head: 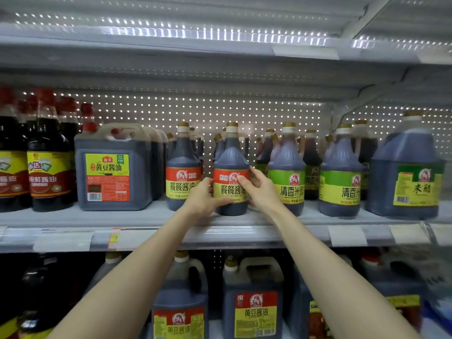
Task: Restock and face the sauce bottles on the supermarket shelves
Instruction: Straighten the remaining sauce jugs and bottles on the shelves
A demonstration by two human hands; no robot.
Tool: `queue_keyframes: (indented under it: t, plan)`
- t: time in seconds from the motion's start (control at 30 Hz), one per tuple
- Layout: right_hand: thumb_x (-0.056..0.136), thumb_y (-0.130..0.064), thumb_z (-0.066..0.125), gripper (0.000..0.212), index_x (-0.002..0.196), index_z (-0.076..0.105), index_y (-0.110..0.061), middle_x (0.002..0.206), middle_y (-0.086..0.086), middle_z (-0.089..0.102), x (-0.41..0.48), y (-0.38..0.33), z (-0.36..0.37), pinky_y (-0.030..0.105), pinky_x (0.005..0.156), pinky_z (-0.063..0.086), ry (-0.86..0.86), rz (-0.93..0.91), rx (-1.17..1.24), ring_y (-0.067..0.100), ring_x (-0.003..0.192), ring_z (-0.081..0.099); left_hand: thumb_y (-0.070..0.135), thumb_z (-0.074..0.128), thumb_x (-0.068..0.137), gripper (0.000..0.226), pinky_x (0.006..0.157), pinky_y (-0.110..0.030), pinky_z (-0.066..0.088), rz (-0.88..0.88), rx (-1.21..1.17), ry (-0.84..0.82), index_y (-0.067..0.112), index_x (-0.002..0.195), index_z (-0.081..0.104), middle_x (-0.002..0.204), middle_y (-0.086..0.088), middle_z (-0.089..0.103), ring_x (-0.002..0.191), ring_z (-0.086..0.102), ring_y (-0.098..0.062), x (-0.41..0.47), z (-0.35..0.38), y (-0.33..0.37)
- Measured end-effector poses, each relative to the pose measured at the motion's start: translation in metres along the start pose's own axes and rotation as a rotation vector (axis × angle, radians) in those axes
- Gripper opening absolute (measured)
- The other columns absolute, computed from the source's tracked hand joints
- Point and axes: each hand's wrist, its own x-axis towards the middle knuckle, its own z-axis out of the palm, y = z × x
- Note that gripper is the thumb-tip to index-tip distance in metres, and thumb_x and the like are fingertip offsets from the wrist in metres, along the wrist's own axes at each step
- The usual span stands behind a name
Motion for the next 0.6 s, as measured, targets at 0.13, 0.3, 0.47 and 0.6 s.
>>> queue_keyframes:
  t: [0.13, 0.3, 0.47, 0.6]
  plan:
    - [0.094, -0.02, 0.059, 0.053, 0.142, 0.04, -0.008, 0.137, 0.01, 0.053, 0.007, 0.003, -0.002, 0.025, 0.091, 0.046, -0.01, -0.015, -0.032, 0.011, 0.11, 0.051, 0.018, 0.076, 0.079, 0.051, 0.09, -0.028, 0.048, -0.04, 0.025, -0.028, 0.009, 0.122, 0.049, 0.113, -0.002, 0.061, 0.099, 0.058, -0.015, 0.0, -0.001, 0.006]
    - [0.094, -0.022, 0.06, 0.055, 0.142, 0.039, -0.008, 0.137, 0.011, 0.053, 0.013, 0.008, -0.005, 0.031, 0.098, 0.046, -0.031, -0.028, -0.051, 0.014, 0.115, 0.052, 0.018, 0.075, 0.08, 0.053, 0.09, -0.032, 0.05, -0.073, 0.07, -0.047, 0.008, 0.126, 0.049, 0.114, -0.003, 0.063, 0.098, 0.059, -0.016, 0.004, -0.002, 0.01]
    - [0.093, -0.029, 0.061, 0.054, 0.141, 0.041, -0.012, 0.139, 0.009, 0.053, 0.018, 0.012, -0.005, 0.039, 0.103, 0.045, -0.034, -0.037, -0.09, 0.02, 0.123, 0.052, 0.021, 0.074, 0.081, 0.054, 0.098, -0.042, 0.049, -0.087, 0.086, -0.036, 0.008, 0.129, 0.05, 0.12, -0.006, 0.063, 0.11, 0.061, -0.021, 0.005, 0.0, 0.008]
    - [0.093, -0.029, 0.06, 0.054, 0.141, 0.04, -0.013, 0.14, 0.007, 0.052, 0.021, 0.014, -0.005, 0.037, 0.102, 0.046, -0.032, -0.038, -0.098, 0.019, 0.123, 0.053, 0.022, 0.073, 0.082, 0.052, 0.098, -0.043, 0.049, -0.086, 0.099, -0.044, 0.012, 0.128, 0.049, 0.12, -0.003, 0.063, 0.111, 0.06, -0.021, 0.008, -0.001, 0.005]
